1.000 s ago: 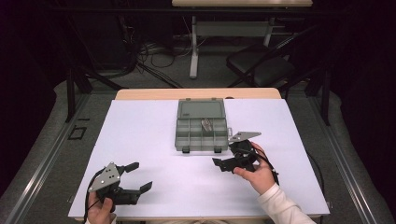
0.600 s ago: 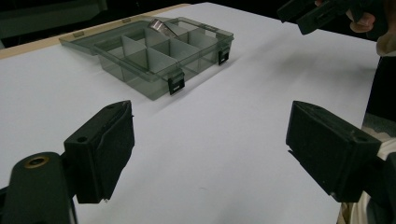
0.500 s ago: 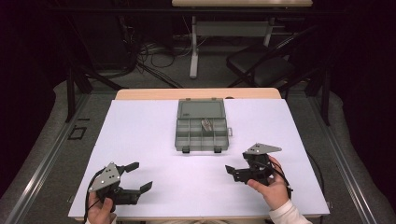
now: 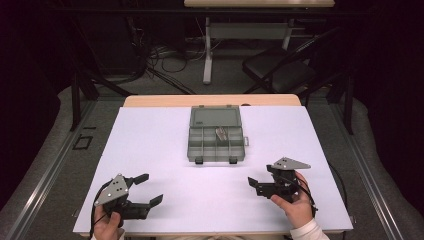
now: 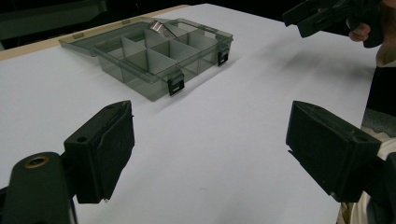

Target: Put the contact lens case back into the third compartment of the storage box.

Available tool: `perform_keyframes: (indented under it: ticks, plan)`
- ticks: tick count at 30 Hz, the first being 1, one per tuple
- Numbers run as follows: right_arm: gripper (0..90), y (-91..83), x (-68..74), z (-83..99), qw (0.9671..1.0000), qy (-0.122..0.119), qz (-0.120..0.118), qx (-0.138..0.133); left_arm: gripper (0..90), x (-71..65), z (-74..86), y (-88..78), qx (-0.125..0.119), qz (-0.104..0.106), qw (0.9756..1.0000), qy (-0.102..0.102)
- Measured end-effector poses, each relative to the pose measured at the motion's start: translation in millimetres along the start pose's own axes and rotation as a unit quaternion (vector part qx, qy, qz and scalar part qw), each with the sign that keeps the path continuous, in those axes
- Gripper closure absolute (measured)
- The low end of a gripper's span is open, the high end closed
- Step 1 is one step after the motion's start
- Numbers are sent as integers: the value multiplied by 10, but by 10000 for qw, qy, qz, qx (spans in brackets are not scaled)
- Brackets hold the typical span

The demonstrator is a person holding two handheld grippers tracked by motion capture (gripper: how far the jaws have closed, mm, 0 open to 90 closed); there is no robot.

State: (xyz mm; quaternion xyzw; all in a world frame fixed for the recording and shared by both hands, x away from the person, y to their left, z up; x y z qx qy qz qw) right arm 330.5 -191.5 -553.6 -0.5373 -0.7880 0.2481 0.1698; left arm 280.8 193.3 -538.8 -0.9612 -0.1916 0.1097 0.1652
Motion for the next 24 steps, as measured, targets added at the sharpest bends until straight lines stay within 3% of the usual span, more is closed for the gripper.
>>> perform_keyframes:
  ticks: [24]
  plan:
    - [150, 10, -151, 19, 9990, 180, 389, -119, 158, 19, -1, 3, -44, -8, 10000, -31]
Point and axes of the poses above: each handheld gripper's, and its own axes: y roughly forward along the jaws, z roughly out of its underside, x roughly to its left, the point moved 6 cm from there along y, roughly forward along the jaws, and after that the axes turned 14 degrees about z, right-handed, at the moved point
